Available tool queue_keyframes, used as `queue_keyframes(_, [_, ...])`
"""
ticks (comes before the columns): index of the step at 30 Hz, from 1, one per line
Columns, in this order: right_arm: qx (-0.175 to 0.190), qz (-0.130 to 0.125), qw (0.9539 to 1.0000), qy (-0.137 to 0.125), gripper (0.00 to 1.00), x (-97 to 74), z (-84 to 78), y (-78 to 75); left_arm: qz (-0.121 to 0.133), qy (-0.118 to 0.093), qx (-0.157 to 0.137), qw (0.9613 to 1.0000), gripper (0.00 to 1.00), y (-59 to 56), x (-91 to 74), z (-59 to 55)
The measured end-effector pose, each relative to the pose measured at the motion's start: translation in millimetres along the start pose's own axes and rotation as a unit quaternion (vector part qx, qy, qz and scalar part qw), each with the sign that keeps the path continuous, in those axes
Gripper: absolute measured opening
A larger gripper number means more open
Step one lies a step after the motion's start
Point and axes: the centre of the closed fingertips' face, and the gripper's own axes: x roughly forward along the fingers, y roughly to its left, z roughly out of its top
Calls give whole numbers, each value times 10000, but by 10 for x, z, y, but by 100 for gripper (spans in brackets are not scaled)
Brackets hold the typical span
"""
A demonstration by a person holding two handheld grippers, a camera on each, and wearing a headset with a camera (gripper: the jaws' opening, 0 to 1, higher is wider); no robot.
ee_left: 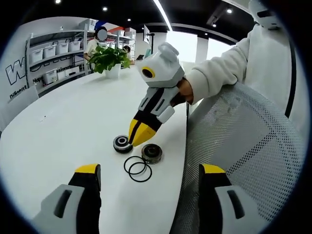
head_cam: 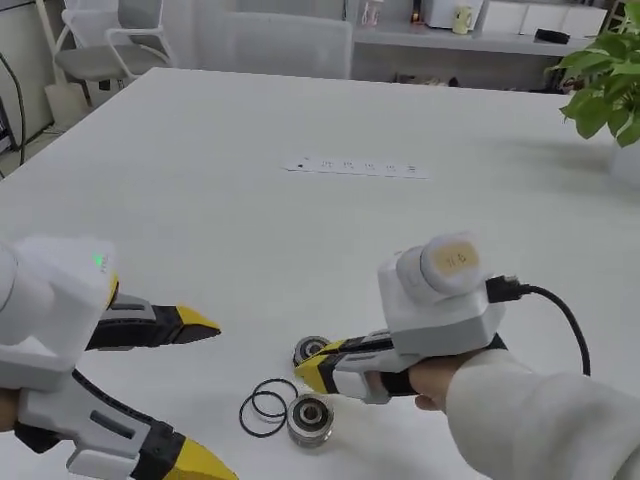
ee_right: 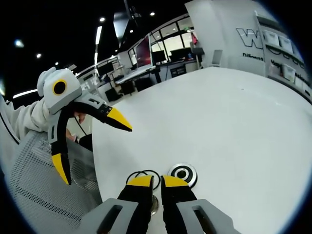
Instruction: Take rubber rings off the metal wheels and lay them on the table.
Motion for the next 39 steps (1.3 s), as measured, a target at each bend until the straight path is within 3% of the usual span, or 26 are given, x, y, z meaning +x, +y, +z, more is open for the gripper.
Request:
queue_keyframes(6, [-100, -196, 9996, -189, 6, -80, 70, -135, -68, -164, 33, 9998, 80, 20, 29, 150])
queue_keyframes(12, [-167, -336, 9990, -251, 10, -142, 63, -255, -16, -270, 247, 9993, 80, 154, 73, 365])
queue_keyframes(18, [-429, -452, 9980, -67, 13, -139, -27, -334, 51, -258, 556, 9981, 72, 334, 176, 546])
queue_keyframes(22, [-526, -435, 9976, 73, 16, -122, -96, -354, 72, -337, 600, 9976, 66, 425, 291, 640])
queue_keyframes(31, [-607, -353, 9972, 252, 18, -80, -185, -370, 66, -318, 632, 9975, 54, 526, 519, 621])
queue_keyframes(39, [-751, -290, 9960, 378, 18, -24, -237, -373, -20, -237, 571, 9981, 41, 529, 705, 482])
